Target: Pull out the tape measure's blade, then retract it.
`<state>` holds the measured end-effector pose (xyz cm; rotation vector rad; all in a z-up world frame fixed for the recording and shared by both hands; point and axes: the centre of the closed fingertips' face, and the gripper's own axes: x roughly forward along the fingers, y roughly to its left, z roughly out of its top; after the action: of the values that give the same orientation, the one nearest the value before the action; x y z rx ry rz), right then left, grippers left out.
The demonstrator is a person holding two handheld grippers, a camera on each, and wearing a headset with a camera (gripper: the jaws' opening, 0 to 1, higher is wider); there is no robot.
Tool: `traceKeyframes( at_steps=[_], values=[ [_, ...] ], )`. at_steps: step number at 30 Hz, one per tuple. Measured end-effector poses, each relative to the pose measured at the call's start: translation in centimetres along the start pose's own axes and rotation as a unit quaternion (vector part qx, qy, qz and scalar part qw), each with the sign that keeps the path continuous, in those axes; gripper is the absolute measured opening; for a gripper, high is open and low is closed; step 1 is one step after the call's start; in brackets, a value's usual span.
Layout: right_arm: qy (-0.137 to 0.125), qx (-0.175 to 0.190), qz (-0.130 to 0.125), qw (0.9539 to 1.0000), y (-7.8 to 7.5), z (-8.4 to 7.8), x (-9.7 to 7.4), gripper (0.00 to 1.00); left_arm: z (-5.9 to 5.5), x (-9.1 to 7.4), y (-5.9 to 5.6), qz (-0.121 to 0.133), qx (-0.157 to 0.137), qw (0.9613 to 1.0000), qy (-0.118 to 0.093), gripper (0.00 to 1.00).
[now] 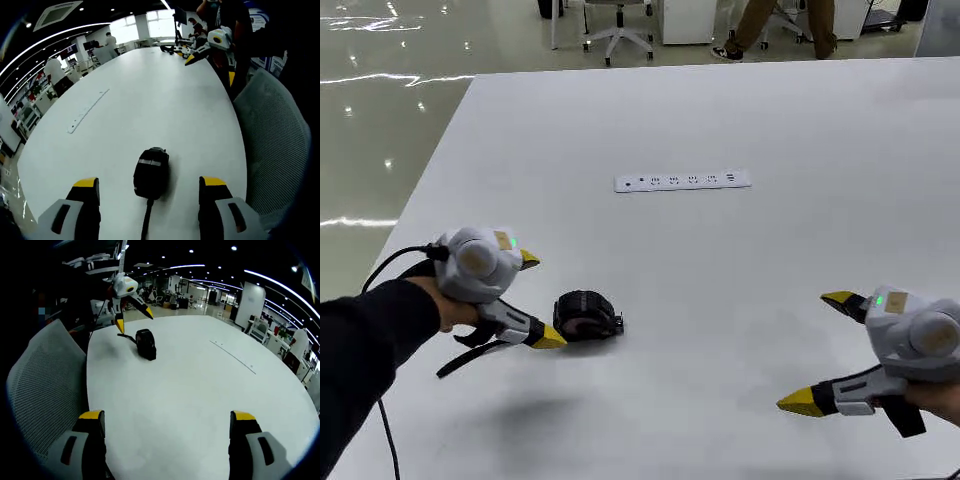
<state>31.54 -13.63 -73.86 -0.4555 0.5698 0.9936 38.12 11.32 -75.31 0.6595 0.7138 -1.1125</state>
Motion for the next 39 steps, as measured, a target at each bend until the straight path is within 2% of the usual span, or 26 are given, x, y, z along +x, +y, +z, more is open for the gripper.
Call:
traceKeyframes(
  at_steps=[2, 3, 5, 7, 8, 10, 12, 13, 14, 15, 16, 17, 20, 23, 26, 30, 32, 35, 39],
  values=[
    [-0.001, -0.006, 0.007, 1.0000, -0.1, 0.7, 0.7, 1.00, 0.4, 1.0, -0.1, -0.012, 0.023, 0.9996, 0.011, 0.76],
    [-0.001, -0.014, 0.013, 0.9998, -0.3, 1.0, 1.2, 1.00, 0.2, 1.6, -0.1, -0.020, 0.041, 0.9985, 0.032, 0.76],
    [0.000, -0.027, 0.024, 0.9993, -0.1, 1.9, 1.9, 1.00, -0.2, 2.4, -0.5, -0.038, 0.057, 0.9957, 0.062, 0.72],
    [-0.001, -0.036, 0.035, 0.9988, 0.0, 2.6, 2.8, 1.00, -1.0, 3.0, -0.8, -0.056, 0.060, 0.9921, 0.095, 0.66],
    [0.000, -0.040, 0.037, 0.9985, 0.0, 2.8, 3.1, 1.00, -1.1, 3.3, -0.7, -0.056, 0.064, 0.9916, 0.098, 0.62],
    [-0.001, -0.047, 0.047, 0.9978, 0.2, 3.6, 4.1, 1.00, -0.9, 4.0, -0.3, -0.048, 0.065, 0.9921, 0.096, 0.59],
    [-0.016, -0.063, 0.055, 0.9964, 0.5, 4.5, 4.9, 0.99, -1.0, 4.2, 0.0, -0.047, 0.061, 0.9922, 0.098, 0.56],
    [-0.025, -0.080, 0.057, 0.9949, 0.7, 5.1, 5.6, 0.98, -1.3, 4.7, 0.4, -0.048, 0.062, 0.9918, 0.101, 0.51],
    [-0.021, -0.077, 0.060, 0.9950, 0.8, 5.2, 6.1, 0.96, -1.3, 4.7, 0.6, -0.047, 0.074, 0.9910, 0.101, 0.42],
    [-0.016, -0.077, 0.065, 0.9948, 0.9, 5.3, 6.9, 0.95, -1.2, 4.6, 0.4, -0.058, 0.104, 0.9874, 0.105, 0.33],
    [-0.014, -0.081, 0.069, 0.9943, 1.0, 5.4, 7.5, 0.94, -1.1, 4.8, -0.6, -0.082, 0.104, 0.9863, 0.098, 0.31],
    [-0.008, -0.086, 0.080, 0.9930, 1.4, 5.5, 8.2, 0.91, -1.4, 4.7, 0.0, -0.066, 0.122, 0.9842, 0.109, 0.31],
    [-0.001, -0.091, 0.095, 0.9913, 1.9, 5.9, 9.9, 0.86, -1.4, 4.7, 0.0, -0.066, 0.120, 0.9845, 0.109, 0.30],
    [0.005, -0.097, 0.118, 0.9882, 2.7, 6.4, 11.3, 0.80, -1.4, 4.6, -0.3, -0.070, 0.130, 0.9833, 0.106, 0.30],
    [0.007, -0.104, 0.127, 0.9865, 3.1, 6.8, 12.9, 0.74, -1.4, 4.5, -0.3, -0.069, 0.128, 0.9842, 0.101, 0.29],
    [0.023, -0.115, 0.134, 0.9840, 3.5, 6.9, 15.3, 0.68, -1.3, 4.7, -0.3, -0.072, 0.119, 0.9857, 0.096, 0.29],
    [0.028, -0.110, 0.139, 0.9837, 3.6, 6.9, 16.3, 0.65, -1.3, 4.7, -0.2, -0.071, 0.107, 0.9869, 0.097, 0.29],
    [0.046, -0.123, 0.149, 0.9800, 3.7, 6.9, 17.8, 0.60, -1.2, 4.8, -0.3, -0.067, 0.104, 0.9870, 0.103, 0.29],
    [0.061, -0.128, 0.154, 0.9778, 3.5, 7.2, 19.3, 0.60, -1.2, 4.8, -0.2, -0.064, 0.097, 0.9879, 0.103, 0.29]
  ],
)
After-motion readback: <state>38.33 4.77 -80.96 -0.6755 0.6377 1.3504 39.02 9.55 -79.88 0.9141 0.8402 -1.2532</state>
